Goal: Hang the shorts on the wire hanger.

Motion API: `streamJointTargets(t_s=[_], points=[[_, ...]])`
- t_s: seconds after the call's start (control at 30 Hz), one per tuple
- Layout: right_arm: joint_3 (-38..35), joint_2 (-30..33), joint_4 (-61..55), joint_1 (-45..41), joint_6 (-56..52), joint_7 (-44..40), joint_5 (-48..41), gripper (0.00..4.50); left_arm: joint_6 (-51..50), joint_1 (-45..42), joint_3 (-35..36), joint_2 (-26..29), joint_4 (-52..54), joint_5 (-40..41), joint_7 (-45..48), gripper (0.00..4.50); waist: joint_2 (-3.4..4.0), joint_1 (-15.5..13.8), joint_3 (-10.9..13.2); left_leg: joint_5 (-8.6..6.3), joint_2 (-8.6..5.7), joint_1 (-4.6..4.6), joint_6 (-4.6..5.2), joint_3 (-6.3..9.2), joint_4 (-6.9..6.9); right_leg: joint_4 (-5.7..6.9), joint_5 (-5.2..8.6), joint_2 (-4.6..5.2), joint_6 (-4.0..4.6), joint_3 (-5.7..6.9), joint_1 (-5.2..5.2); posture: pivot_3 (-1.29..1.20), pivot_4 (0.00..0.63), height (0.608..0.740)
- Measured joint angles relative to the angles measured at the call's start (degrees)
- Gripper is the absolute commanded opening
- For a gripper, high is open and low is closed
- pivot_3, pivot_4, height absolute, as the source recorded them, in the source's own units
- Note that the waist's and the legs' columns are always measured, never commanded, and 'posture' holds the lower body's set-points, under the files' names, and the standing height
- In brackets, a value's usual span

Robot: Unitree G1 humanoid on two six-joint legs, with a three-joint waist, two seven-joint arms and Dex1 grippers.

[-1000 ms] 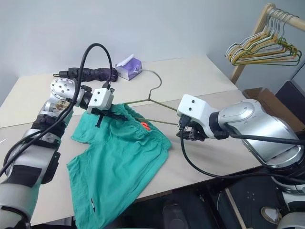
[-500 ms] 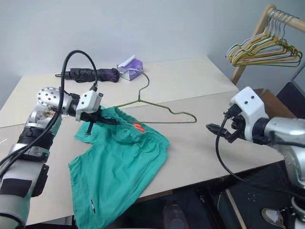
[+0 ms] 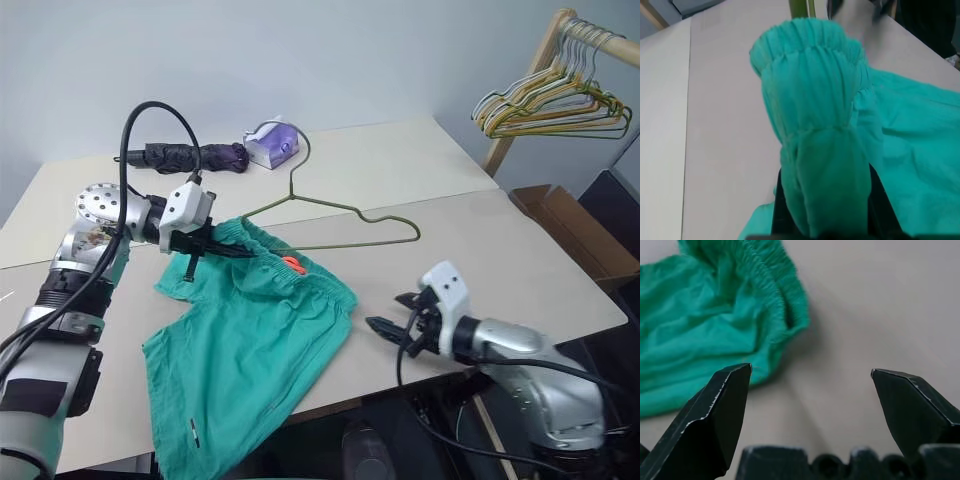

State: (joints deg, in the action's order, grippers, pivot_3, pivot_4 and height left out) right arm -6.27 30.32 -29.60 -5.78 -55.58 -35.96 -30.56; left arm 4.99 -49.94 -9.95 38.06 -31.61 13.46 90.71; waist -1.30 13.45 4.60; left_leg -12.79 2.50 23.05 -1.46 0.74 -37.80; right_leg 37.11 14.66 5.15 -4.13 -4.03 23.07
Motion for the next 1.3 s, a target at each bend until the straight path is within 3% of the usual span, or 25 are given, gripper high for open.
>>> streamJointTargets(t_s=[0.13,0.43,0.53,0.67,0.9,1.1,1.3], points=[[3.83,-5.67,3.83,-5.14,-3.30,2.91,-1.74,4.46,0.02,-0.17,0.02,-0.74,0.13,-0.03,-0.12,0.08,0.00,-0.18,0.00,0.00,-0.01,0.04,0.00,0.07,0.02,-0.02,-0.06,-0.01,0.11,0.04,0.01,-0.18,0.068,0.740],[9.45,-8.07,9.86,-5.27,-4.28,5.86,-0.92,4.46,0.01,-0.20,0.07,-0.81,0.16,-0.04,-0.20,0.08,0.00,-1.06,0.00,0.00,-0.06,0.09,0.00,0.11,0.00,-0.02,-0.06,0.03,0.10,0.04,0.02,-0.17,0.076,0.740],[8.35,-9.87,10.92,-5.84,-4.25,6.51,-1.49,3.90,0.01,-0.20,0.10,-0.79,0.16,-0.04,-0.20,0.08,0.00,-1.09,0.00,0.00,-0.05,0.07,0.00,0.11,0.00,-0.01,-0.06,0.01,0.10,0.03,0.01,-0.17,0.076,0.740],[6.73,-12.77,11.27,-6.77,-4.20,6.73,-3.52,2.46,0.02,-0.19,0.12,-0.74,0.15,-0.06,-0.21,0.08,0.00,-1.27,0.01,0.00,-0.05,0.11,0.00,0.13,0.01,-0.04,-0.06,0.01,0.10,0.04,0.02,-0.17,0.079,0.740],[6.10,-12.43,11.26,-6.01,-4.20,6.58,-4.56,0.18,0.26,-0.19,0.14,-0.73,0.13,-0.18,-0.76,0.08,0.01,-1.61,0.01,0.00,-0.06,0.12,0.00,0.13,0.00,-0.05,-0.06,0.03,0.09,0.04,0.02,-0.18,0.084,0.740],[2.49,-8.98,11.26,-6.10,-4.21,6.70,-5.08,0.03,1.04,0.50,0.15,-0.14,0.19,-0.88,-1.51,0.08,0.04,-1.55,0.03,0.00,-0.05,0.10,0.00,0.11,0.01,-0.06,-0.06,0.02,0.10,0.03,0.02,-0.18,0.089,0.740],[0.96,-2.15,11.70,-9.13,-3.97,5.49,-5.12,0.03,1.12,3.40,-2.65,4.69,2.99,-0.51,1.09,0.08,0.09,-1.62,0.14,0.00,-0.04,0.11,0.01,0.11,0.01,-0.06,-0.05,0.01,0.09,0.03,0.03,-0.18,0.092,0.740]])
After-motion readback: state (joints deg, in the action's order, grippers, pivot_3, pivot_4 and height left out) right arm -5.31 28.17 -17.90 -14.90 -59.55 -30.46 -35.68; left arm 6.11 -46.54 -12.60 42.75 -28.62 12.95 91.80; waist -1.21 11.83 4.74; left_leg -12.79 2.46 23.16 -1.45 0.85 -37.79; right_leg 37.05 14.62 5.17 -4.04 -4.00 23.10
